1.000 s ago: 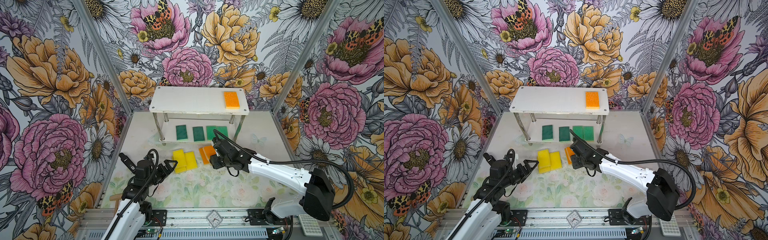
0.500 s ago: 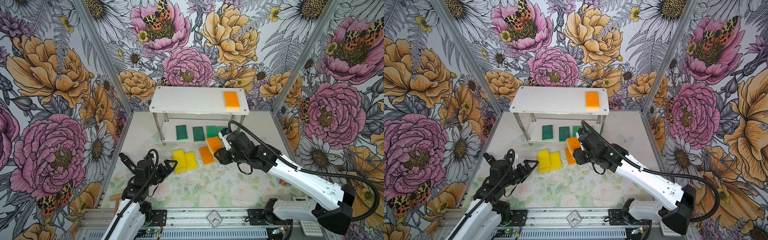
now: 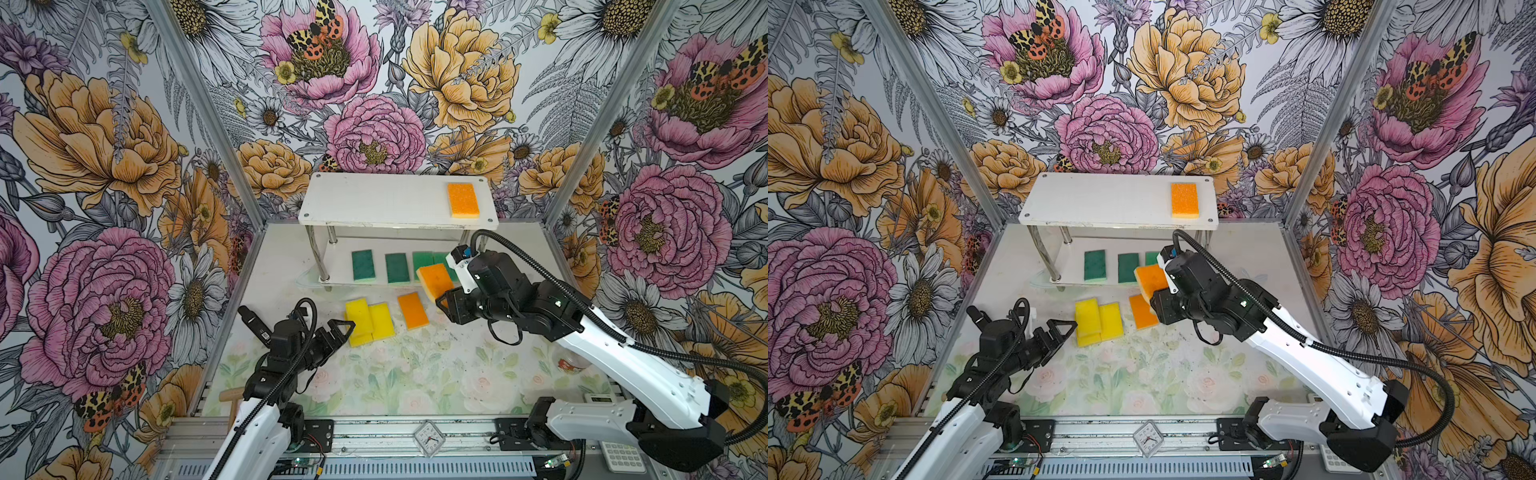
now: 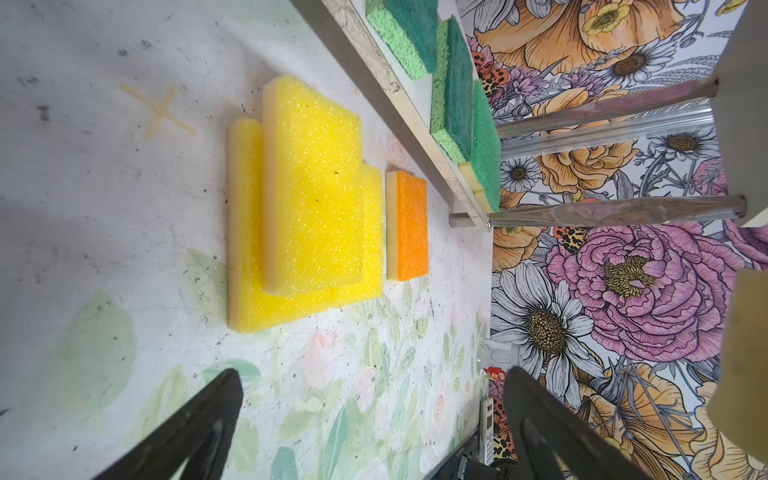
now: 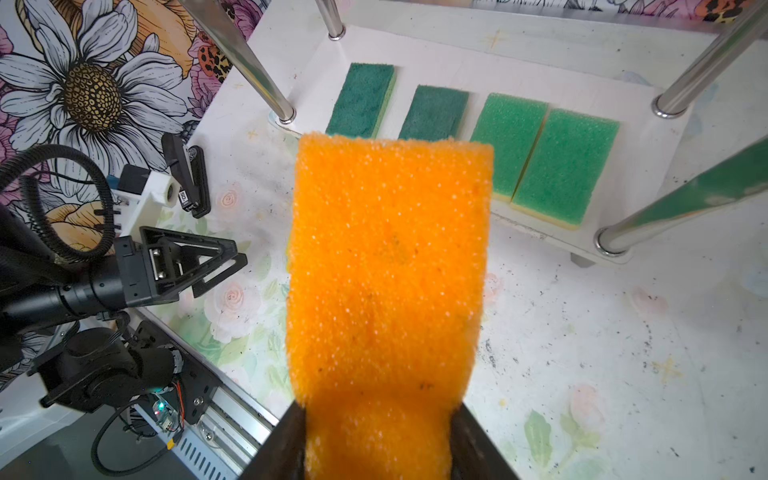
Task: Place and organize the cleaning sponges onto the shelf
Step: 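Lift the orange sponge with the right gripper, then carry the orange sponge with the right gripper over the top shelf beside the first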
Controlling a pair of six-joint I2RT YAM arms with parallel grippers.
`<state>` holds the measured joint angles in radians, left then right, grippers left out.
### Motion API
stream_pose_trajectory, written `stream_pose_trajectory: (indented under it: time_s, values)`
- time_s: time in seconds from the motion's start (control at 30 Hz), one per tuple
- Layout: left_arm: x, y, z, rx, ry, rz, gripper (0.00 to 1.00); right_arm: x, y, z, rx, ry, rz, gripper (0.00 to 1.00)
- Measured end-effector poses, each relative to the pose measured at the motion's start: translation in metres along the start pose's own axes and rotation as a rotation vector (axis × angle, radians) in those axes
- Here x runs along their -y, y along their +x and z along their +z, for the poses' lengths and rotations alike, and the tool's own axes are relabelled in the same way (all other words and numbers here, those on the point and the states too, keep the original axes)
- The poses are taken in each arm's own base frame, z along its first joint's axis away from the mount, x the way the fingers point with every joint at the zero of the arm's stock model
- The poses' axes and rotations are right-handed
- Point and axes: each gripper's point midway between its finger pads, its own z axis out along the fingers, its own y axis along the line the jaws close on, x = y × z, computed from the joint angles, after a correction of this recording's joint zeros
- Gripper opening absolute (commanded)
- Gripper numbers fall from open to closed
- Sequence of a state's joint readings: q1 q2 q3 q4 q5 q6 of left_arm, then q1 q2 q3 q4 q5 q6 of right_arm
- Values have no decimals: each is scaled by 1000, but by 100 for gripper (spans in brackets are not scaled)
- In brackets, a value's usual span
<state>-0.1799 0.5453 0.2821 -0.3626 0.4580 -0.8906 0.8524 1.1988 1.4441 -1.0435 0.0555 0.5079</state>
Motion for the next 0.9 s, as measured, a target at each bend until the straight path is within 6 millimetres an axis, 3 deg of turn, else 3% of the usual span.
stream_pose_trajectory:
  time_s: [0.43, 0.9]
  values:
    - [0, 0, 0, 0, 1, 1, 99, -26, -59, -54, 159, -70, -59, 49]
    - [3, -1, -2, 10, 14, 7, 99, -38, -133, -91, 350, -39, -94, 51]
